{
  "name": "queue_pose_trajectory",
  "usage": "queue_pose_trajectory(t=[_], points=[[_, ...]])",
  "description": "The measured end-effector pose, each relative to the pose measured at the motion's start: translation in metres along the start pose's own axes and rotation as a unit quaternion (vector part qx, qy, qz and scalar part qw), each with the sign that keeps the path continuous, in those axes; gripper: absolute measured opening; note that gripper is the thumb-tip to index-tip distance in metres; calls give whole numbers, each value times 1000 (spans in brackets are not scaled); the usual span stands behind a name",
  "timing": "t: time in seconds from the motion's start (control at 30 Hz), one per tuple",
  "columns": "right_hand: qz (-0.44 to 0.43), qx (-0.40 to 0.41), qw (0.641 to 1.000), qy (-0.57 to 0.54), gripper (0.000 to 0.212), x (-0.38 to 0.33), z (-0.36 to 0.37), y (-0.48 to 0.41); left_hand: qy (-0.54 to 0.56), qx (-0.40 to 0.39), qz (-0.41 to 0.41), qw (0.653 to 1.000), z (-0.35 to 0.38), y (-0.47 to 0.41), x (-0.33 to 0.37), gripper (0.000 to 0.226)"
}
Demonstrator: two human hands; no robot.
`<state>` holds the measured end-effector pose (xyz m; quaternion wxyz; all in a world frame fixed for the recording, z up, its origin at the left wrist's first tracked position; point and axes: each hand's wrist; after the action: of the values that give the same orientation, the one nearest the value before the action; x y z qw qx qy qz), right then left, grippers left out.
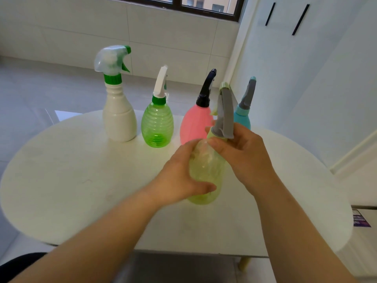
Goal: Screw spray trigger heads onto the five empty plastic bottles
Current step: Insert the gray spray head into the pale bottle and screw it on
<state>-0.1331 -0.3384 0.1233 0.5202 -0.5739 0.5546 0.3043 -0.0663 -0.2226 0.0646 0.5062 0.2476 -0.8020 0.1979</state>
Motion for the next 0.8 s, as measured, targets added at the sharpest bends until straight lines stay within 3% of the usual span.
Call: queue_pose_trajectory(t=[0.07,0.13,0.2,0.37,0.4,0.57,0.7,0.8], points=[[11,-51,997,-54,25,-1,-3,1,28,-128,-3,991,-21,-3,4,83],[17,-78,994,-76,24,-2,-4,0,41,-173,-3,984,-30,-4,6,70],[21,-82,993,-81,24,-2,-5,-1,49,-125,2,991,-25,-4,5,65],[22,-37,999,-26,27,-1,-4,1,-31,96,-20,995,10,5,5,73],[20,-38,999,-19,27,-1,-4,2,-25,86,-16,996,10,6,4,75],[17,-95,992,-75,27,-5,-7,2,30,-108,0,994,-16,3,6,78],[22,20,1000,-5,26,1,3,0,26,-39,13,999,-6,1,5,73],[9,103,994,39,29,6,16,0,14,-30,14,999,-3,1,4,79]])
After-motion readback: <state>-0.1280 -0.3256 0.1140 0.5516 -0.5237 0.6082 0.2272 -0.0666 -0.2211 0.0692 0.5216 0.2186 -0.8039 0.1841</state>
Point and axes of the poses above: each hand's wrist, its own y-axis away from the middle knuckle, its own z-axis out of the palm, x = y × z, and after that the axes turned 11 degrees about -x, right-handed
